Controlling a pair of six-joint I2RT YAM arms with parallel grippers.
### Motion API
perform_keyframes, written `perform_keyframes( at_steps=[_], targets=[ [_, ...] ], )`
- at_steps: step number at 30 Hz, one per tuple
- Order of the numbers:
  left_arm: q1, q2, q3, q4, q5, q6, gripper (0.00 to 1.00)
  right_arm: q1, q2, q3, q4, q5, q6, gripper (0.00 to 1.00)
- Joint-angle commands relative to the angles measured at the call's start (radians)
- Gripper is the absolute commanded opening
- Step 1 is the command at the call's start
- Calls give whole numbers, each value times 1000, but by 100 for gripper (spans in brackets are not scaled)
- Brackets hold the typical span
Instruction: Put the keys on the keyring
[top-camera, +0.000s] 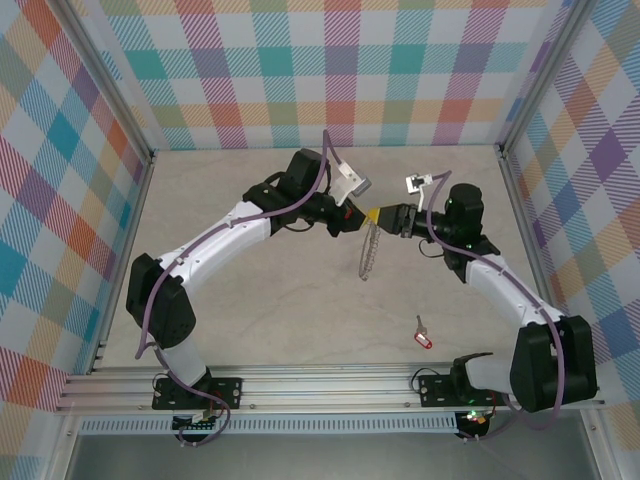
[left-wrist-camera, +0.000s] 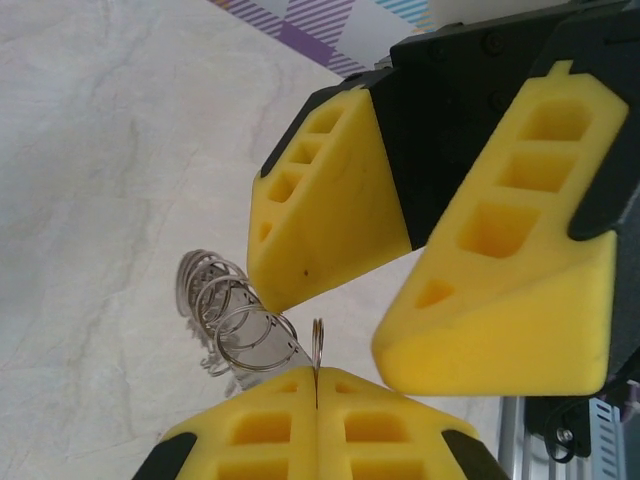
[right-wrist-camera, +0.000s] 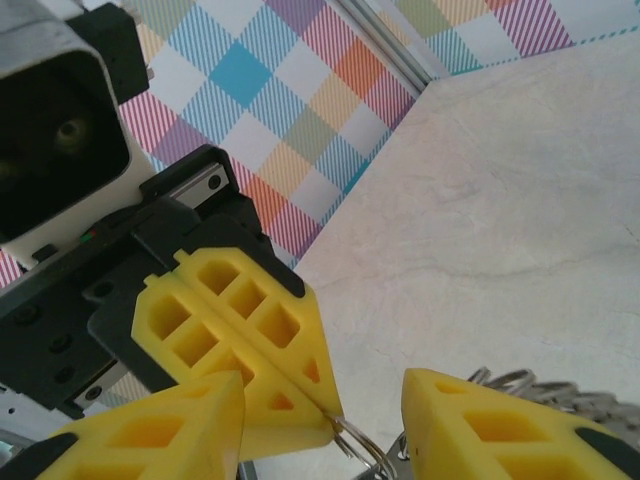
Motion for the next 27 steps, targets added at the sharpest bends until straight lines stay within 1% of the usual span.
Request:
perform_keyframes(
  at_steps=[1,8,12,18,23,27],
  targets=[
    [14,-47,37,-9,56,21,0,-14,-39,-31,51,-42,-8,48],
    [21,-54,47,-15,98,19,0,-15,-64,-43,65,-90,5,47],
    [23,-48,60,-21,113,19,0,-15,-61,-39,77,-107,17,44],
    [24,-47,71,-27,128,22,0,-15,-61,-42,74,-100,9,41],
    [28,-48,78,-27,142,19,0,-15,-51,-42,95,-115,19,37],
    [30,-50,84,-26,150,13,0,-15,-49,-43,107,-126,28,31]
  ],
)
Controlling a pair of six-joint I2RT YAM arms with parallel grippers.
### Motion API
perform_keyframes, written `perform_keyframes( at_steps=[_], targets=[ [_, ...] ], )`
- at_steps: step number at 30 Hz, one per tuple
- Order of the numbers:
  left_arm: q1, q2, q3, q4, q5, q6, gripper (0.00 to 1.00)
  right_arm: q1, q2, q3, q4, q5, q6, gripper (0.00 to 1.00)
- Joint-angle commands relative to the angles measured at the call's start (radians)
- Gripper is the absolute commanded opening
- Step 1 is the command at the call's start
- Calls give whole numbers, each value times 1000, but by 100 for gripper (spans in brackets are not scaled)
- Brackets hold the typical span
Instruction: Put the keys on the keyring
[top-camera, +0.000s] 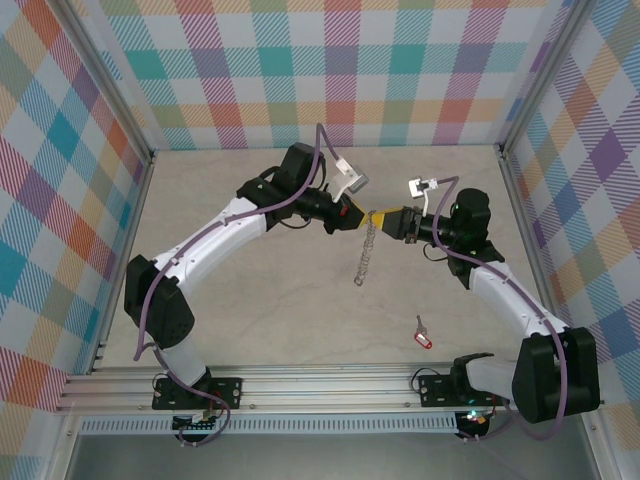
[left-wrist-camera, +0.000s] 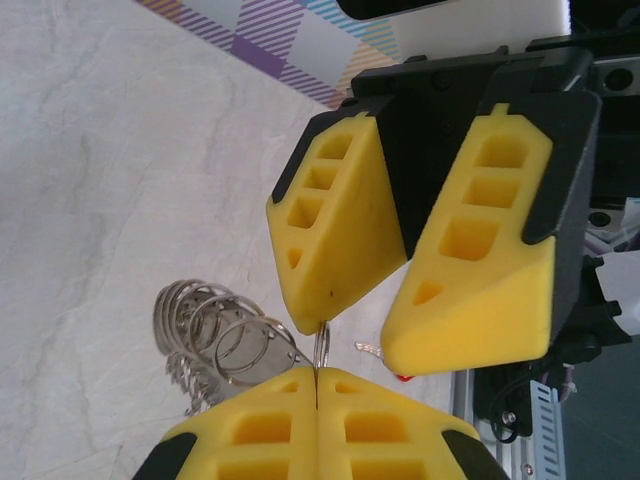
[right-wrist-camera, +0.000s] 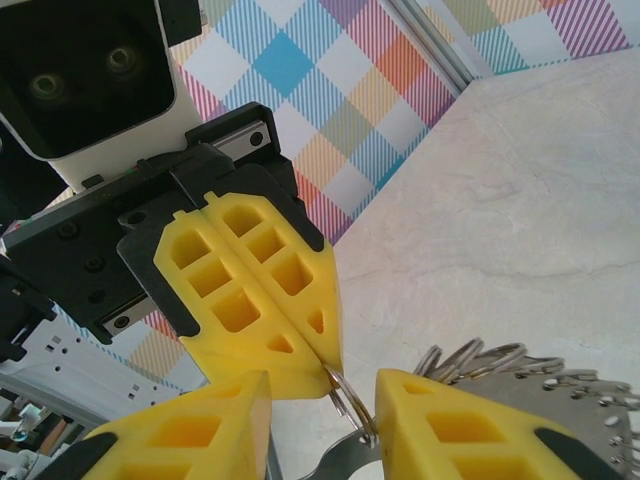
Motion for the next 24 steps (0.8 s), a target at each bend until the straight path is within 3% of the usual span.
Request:
perform_keyframes(
  at_steps=[1,8,14,18,20,24],
  targets=[
    [9,-44,45,21,38,8,0,-7,-1,-11,55,-48,7,29],
    [11,-46,43,38,47,-7,0,-5,10,-6,81,-104,26,20],
    [11,-43,48,45,54,-16,0,-5,10,-1,73,-94,24,0],
    [13,-50,51,62,14,-62,1,-5,-4,2,68,-36,22,0],
    [20,-62,41,91,-6,-111,18,-5,-16,4,64,2,19,0],
    [32,-117,-15,188,-140,-236,38,-6,-32,1,96,67,38,0]
  ],
)
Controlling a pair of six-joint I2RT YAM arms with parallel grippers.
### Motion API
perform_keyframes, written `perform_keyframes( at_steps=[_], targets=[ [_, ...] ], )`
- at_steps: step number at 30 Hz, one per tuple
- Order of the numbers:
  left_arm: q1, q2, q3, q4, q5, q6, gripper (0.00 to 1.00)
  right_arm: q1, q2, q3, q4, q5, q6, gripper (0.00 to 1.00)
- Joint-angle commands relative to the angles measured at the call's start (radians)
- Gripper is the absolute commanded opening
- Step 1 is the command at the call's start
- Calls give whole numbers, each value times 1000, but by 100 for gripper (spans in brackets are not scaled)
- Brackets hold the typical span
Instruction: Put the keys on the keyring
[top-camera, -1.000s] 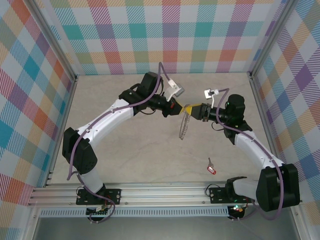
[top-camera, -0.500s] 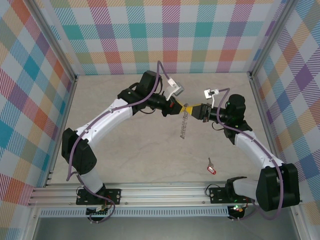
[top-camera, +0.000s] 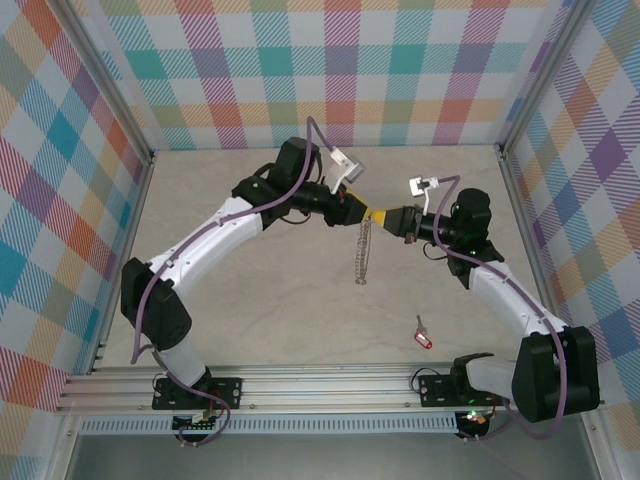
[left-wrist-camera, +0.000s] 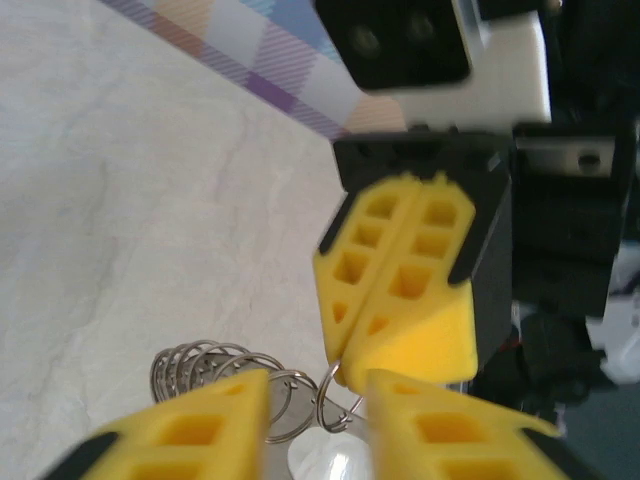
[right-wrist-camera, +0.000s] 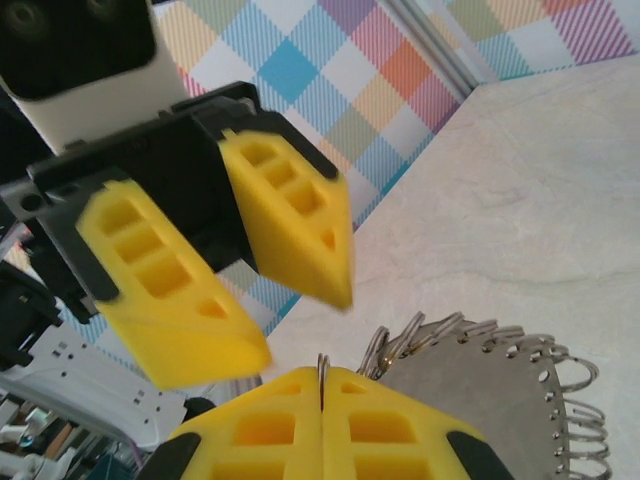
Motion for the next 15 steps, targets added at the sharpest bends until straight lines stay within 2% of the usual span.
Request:
perform_keyframes(
  at_steps=[1,5,10,15],
  targets=[
    [25,-100,-33,129,-121,-141,39,-1,-35,1,76,64,15,0],
    [42,-153,-120,276,-167,-300,37,-1,-36,-8,187,114,78,0],
    [43,-177,-187,408,-111,-429,34,0,-29,-8,359,200,167,0],
    [43,-160,-205,523,-64,-538,33,16,-16,28,444,279,200,0]
  ],
)
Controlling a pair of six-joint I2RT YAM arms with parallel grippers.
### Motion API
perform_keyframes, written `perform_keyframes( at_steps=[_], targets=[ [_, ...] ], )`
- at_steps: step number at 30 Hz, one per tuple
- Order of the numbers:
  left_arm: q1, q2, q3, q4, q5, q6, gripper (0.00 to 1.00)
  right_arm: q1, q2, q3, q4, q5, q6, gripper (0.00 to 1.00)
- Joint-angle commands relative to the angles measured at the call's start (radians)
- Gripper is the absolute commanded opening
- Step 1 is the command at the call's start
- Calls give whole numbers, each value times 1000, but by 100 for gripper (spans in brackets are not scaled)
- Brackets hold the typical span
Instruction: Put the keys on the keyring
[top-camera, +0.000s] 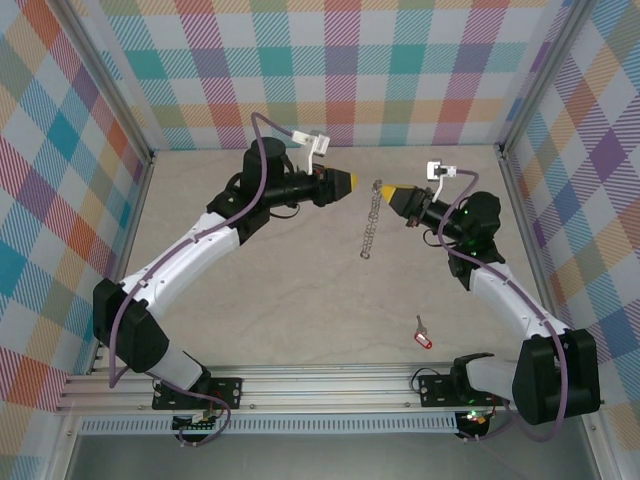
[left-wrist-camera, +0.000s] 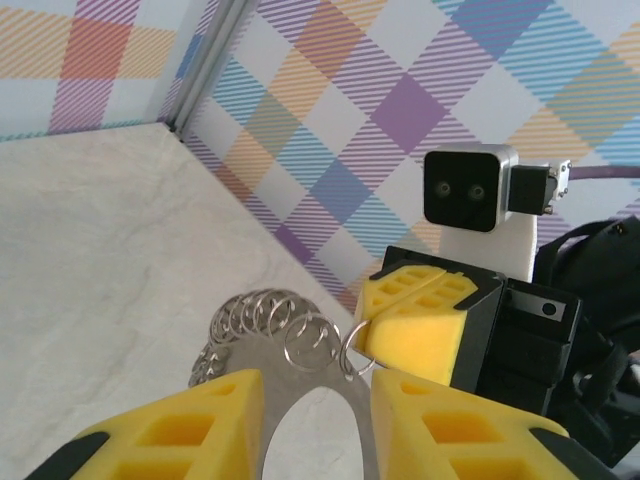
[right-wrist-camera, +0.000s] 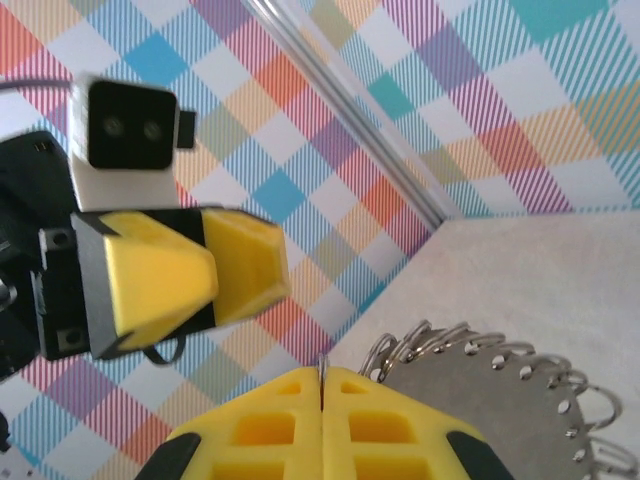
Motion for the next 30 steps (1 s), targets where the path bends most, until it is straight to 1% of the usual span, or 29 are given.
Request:
perform_keyframes(
  at_steps=[1,5,13,21,24,30],
  targets=[
    [4,8,-6,152,43,-126,33,17,-6,44,157,83,43,0],
    [4,27,-15,268,70,-205,33,38,1,84,186,125,35,0],
    [2,85,31,359,113,-281,32,67,29,165,232,152,29,0],
    [1,79,-25,554,96,-355,32,76,61,206,259,152,37,0],
    [1,66,-41,593,77,-365,32,76,63,205,259,158,37,0],
    [-2,81,-32,652,98,-407,32,78,73,203,285,155,56,0]
  ],
)
